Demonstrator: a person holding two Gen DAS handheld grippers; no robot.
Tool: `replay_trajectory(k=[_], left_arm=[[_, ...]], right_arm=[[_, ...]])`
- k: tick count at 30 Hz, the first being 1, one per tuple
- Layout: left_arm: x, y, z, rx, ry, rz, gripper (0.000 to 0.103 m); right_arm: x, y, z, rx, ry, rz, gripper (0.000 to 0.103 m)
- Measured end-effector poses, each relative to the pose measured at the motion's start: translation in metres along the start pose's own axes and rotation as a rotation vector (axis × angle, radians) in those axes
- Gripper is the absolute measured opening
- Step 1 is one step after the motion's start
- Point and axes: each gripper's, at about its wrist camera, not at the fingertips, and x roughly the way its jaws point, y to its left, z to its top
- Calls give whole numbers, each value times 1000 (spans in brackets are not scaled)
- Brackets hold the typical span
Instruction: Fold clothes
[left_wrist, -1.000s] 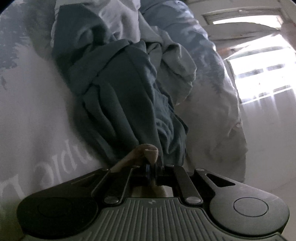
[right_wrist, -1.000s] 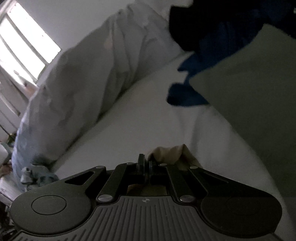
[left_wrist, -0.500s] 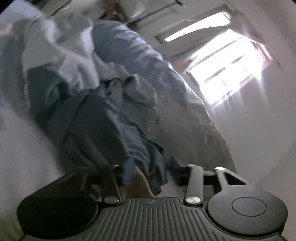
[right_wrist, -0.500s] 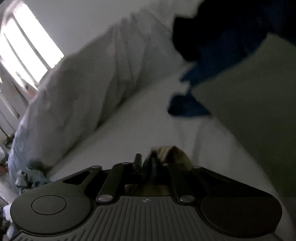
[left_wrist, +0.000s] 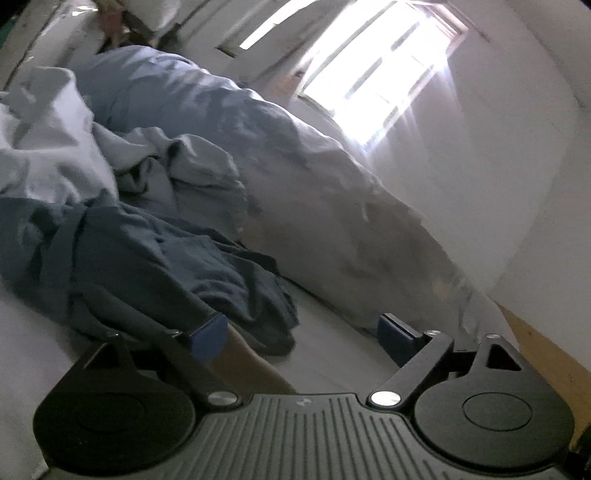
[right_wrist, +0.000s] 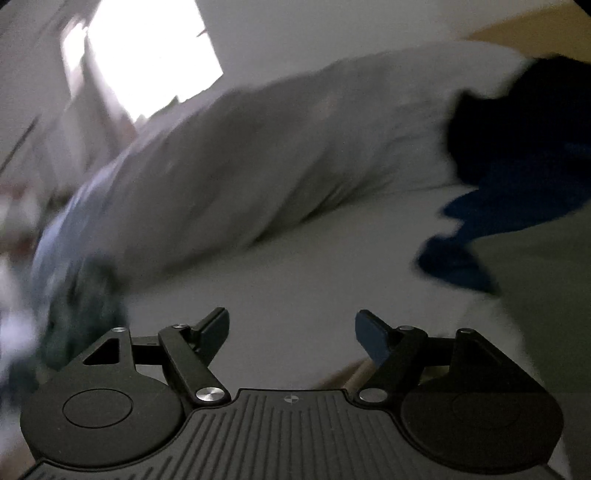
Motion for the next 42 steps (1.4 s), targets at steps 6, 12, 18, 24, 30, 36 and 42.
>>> replay_trajectory(k=[6, 12, 18, 24, 30, 36, 42], left_arm=[[20, -26, -9, 179, 117, -53, 95], [42, -62, -35, 398, 202, 4, 95], [73, -105, -67, 516, 293, -43, 95], [105, -113, -100, 572, 389, 47, 95], [114, -92, -97, 512, 389, 188, 95], [109, -68, -84, 466, 359, 268, 95], [112, -57, -67, 493, 365, 344, 95]], right_arm=[[11, 50, -25, -239, 110, 60, 4], [22, 82, -47, -327, 134, -3, 6], [31, 112, -59, -336, 138, 56, 17], [46, 115, -65, -289, 190, 76, 23], [53, 95, -62, -249, 204, 60, 22], [55, 50, -48, -173, 209, -4, 0], [44, -15, -34, -63, 174, -139, 0]])
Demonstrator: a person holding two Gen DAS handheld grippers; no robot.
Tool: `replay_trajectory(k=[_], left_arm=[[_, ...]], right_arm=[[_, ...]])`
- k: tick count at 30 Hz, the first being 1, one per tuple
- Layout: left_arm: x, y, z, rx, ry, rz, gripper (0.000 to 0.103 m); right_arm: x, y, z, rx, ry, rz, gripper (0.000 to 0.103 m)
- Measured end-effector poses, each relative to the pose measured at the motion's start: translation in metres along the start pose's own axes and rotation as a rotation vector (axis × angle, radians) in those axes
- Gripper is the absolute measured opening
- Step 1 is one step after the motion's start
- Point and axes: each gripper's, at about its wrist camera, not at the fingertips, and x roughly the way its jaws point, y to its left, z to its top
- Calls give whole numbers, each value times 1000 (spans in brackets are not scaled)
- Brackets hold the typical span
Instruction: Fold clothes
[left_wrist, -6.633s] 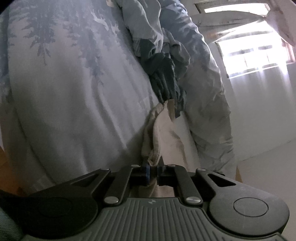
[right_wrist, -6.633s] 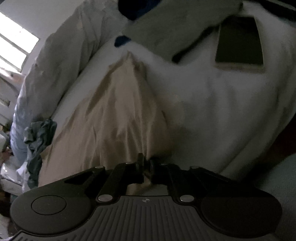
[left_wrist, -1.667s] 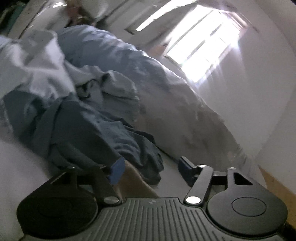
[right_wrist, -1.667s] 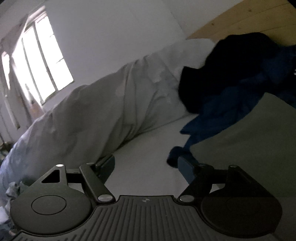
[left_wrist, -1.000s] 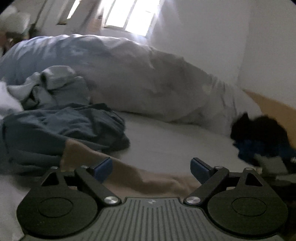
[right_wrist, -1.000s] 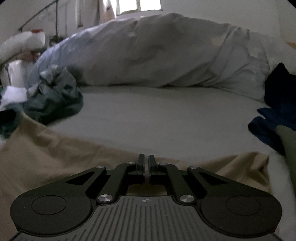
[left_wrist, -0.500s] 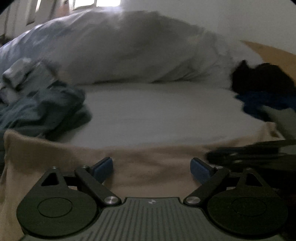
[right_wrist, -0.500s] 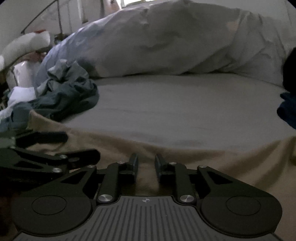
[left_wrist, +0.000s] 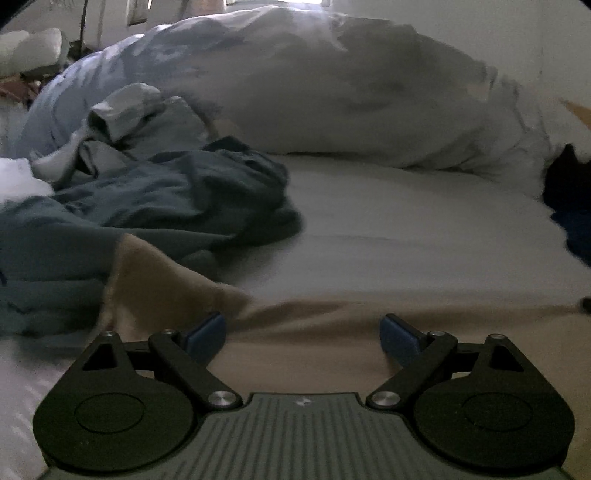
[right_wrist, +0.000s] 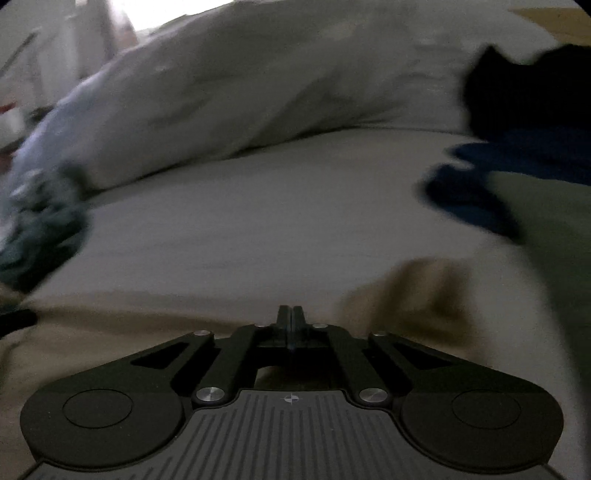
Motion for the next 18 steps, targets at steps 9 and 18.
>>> replay_trajectory(k=[9, 18], left_arm=[[-5, 37, 13, 20, 42, 258, 103], [-53, 112, 22, -149, -16, 427, 103]], right_arm=[[-1, -1, -6, -70, -25, -162, 0], [-30, 27, -12, -227, -160, -419, 91]])
